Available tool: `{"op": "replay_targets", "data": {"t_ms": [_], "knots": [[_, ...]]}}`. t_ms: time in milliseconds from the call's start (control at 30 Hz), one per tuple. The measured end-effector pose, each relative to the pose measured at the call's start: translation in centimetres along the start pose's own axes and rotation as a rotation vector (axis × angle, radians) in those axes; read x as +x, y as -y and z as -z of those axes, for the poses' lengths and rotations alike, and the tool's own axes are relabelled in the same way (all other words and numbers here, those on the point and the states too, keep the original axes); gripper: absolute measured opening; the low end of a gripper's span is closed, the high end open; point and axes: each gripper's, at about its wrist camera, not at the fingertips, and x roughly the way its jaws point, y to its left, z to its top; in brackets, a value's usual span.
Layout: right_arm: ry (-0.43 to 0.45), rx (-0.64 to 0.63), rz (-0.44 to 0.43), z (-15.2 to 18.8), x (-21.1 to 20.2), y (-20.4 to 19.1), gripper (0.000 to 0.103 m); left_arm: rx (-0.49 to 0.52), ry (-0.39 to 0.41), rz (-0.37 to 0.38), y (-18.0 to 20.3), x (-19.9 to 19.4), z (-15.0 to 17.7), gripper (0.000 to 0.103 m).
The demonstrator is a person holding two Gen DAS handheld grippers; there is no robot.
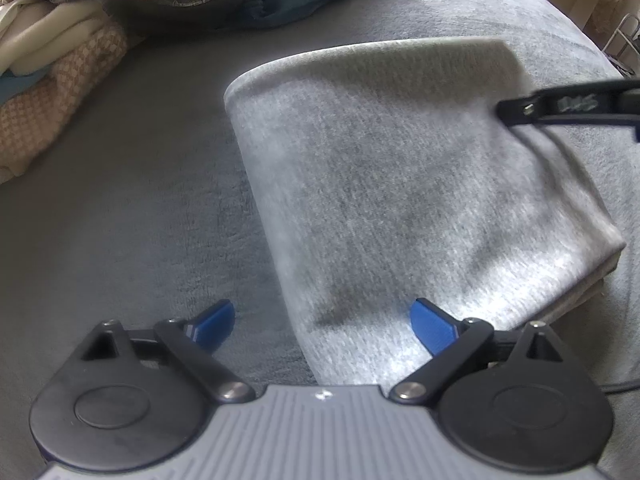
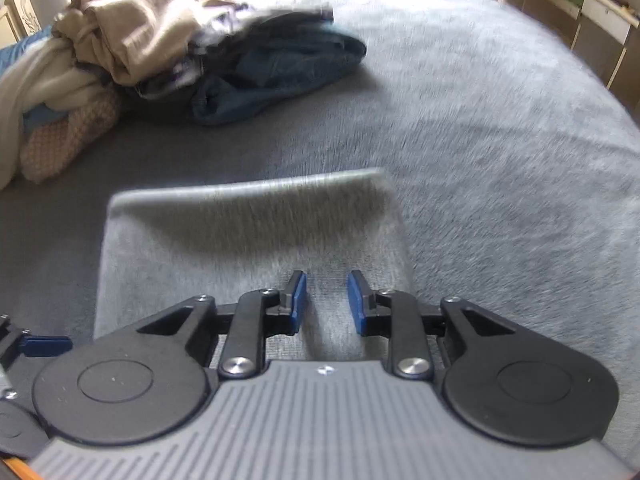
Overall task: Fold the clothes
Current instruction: 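Grasp the hoodie's folded end with the right gripper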
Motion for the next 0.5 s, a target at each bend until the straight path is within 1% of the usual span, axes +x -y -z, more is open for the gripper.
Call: {"op": "replay_targets", "data": {"t_ms": [67,167,200,267,300,333,367,400,433,500], "knots": [[0.012,-0.015,0.001,0.2,0.6,-0.1,0.025,0.001,0.001,0.004,-0.3,-0.1,0.2,0.096],[0.009,-0.001,-0.016,0.0,0.2,0.1,0.027,-0.004,0.015,0.026,-1.2,-0.4,0.6,0.096],[0.009,0.015,-0.034,0.0,-0.1,0.4,0.031,-0.019,0.034,0.05,-1.6,-0.5,0.6,0.096],[0.025,0.053,-0.063,0.1,-1.1,1.3,0.043,-0.049,0.072,0.099,-2.5,-0.7,0.6,0.096],[0.047,0.076,-0.075,0.3,-1.8,1.9,0.052,-0.064,0.091,0.123,-2.9,-0.7,0.6,0.096],[0.068,0.099,-0.088,0.5,-2.4,2.6,0.059,-0.079,0.11,0.148,-3.4,-0.8,0.5,0.096],[0.085,0.125,-0.101,0.8,-2.9,3.4,0.061,-0.094,0.129,0.172,-3.8,-0.9,0.5,0.096],[0.093,0.159,-0.118,1.2,-3.3,4.4,0.065,-0.109,0.148,0.196,-4.2,-1.0,0.5,0.096],[0.089,0.198,-0.139,1.7,-3.4,5.5,0.072,-0.125,0.167,0.221,-4.7,-1.0,0.5,0.096],[0.063,0.286,-0.191,2.6,-3.4,7.6,0.078,-0.173,0.191,0.289,-4.2,-0.4,0.4,0.096]]}}
